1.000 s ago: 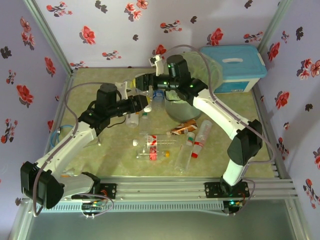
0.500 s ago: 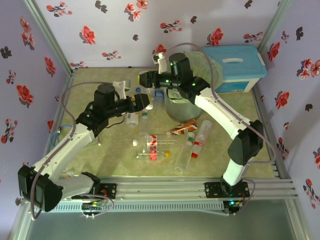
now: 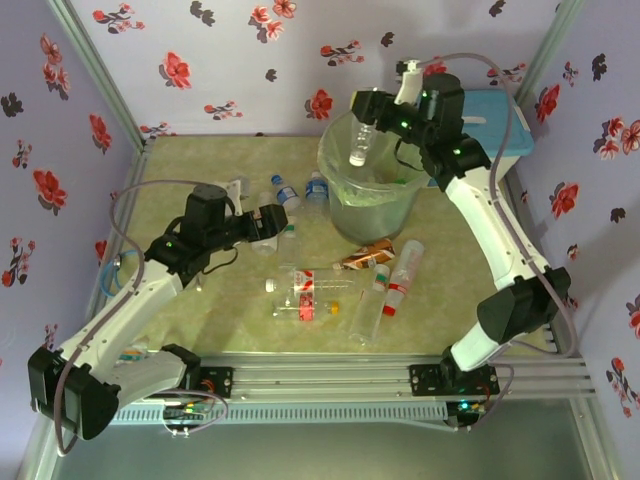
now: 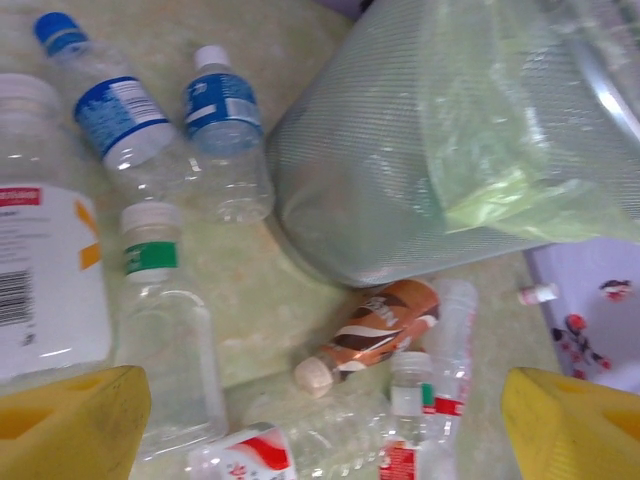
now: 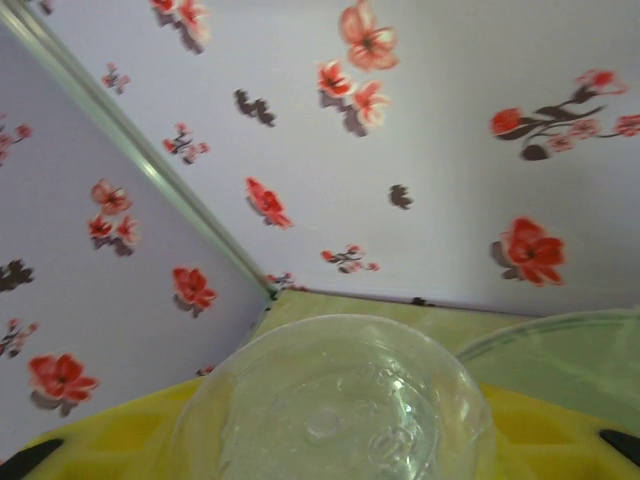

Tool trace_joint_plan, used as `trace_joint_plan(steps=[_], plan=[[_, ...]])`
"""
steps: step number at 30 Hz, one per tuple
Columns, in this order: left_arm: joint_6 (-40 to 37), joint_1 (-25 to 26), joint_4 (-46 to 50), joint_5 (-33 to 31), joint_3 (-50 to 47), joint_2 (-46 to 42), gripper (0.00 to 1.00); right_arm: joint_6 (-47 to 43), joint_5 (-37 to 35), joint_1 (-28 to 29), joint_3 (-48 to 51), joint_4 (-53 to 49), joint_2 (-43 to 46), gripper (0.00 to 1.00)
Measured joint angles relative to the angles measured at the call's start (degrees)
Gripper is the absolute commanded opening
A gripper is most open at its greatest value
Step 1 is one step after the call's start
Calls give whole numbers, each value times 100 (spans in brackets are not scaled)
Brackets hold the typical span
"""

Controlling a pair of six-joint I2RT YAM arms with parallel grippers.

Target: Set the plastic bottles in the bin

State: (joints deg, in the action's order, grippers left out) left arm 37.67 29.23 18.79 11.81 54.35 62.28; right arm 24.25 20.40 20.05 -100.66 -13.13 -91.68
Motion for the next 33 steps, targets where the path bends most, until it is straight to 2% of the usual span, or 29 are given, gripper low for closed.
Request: trace_joint_plan(steps=[8,18,23,33], plan=[[-205,0,424,-651,-26,142,91,-116,-291,-216,0,-407,-675,51],[-365,0,669,-1008,-118,356,92,-177,-352,-216,376,-970,-1145,52],[-442,0,704,-1104,-118,555,94,-275,-424,-186,621,-1086,-1290,57],[-597,2,752,-1182,-118,817,100,-433,-549,-92,914,-1296,-1403,76]])
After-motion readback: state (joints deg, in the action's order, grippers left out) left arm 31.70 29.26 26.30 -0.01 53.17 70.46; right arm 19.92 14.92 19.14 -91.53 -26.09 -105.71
